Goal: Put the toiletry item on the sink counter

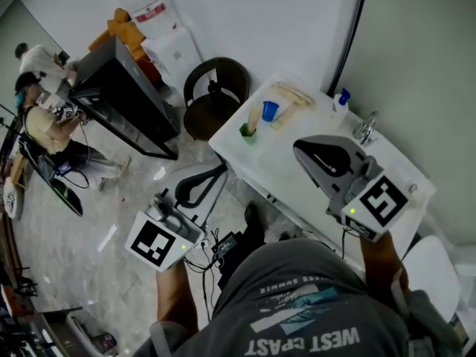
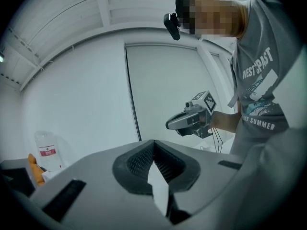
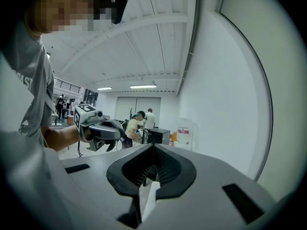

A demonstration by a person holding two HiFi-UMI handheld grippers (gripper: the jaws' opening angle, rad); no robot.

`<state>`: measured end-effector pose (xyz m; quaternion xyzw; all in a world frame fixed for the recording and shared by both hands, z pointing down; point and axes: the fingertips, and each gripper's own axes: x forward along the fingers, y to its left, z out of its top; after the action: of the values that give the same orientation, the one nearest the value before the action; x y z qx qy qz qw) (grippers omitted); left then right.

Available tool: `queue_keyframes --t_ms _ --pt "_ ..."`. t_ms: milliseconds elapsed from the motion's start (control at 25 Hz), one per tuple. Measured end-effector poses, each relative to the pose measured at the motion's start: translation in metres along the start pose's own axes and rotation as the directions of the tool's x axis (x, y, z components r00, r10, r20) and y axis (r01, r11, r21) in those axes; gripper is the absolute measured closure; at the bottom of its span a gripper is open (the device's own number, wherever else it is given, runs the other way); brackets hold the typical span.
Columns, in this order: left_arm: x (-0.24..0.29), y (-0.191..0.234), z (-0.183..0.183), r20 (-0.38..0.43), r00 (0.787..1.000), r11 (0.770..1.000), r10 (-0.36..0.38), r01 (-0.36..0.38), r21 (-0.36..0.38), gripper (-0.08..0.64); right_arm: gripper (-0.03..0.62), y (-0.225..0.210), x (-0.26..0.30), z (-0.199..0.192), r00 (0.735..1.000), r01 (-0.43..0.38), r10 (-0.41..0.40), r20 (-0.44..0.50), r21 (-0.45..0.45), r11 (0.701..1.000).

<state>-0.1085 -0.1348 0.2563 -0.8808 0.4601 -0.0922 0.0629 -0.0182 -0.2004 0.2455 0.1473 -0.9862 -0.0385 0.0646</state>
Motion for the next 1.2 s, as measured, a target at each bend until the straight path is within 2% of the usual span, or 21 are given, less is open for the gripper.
queue_keyframes --t_ms 520,760,1200 --pt "-0.020 -0.031 0.013 0.004 1.000 0.999 0.017 -0.017 0.031 0.557 0.563 0.036 -0.032 0.017 0.999 -0.032 0.033 0.009 -0.079 0.996" --pt "-0.021 -0.036 0.009 -0.025 0.999 0.999 0.029 -0.028 0.026 0.557 0.563 0.038 -0.042 0.014 0.999 -0.037 0.036 -0.007 -0.058 0.998" --pt "-0.013 -0.034 0.001 -0.018 0.999 0.999 0.036 -0.036 0.010 0.557 0.563 0.031 -0.043 -0.001 0.999 -0.043 0.042 -0.035 -0.045 0.998"
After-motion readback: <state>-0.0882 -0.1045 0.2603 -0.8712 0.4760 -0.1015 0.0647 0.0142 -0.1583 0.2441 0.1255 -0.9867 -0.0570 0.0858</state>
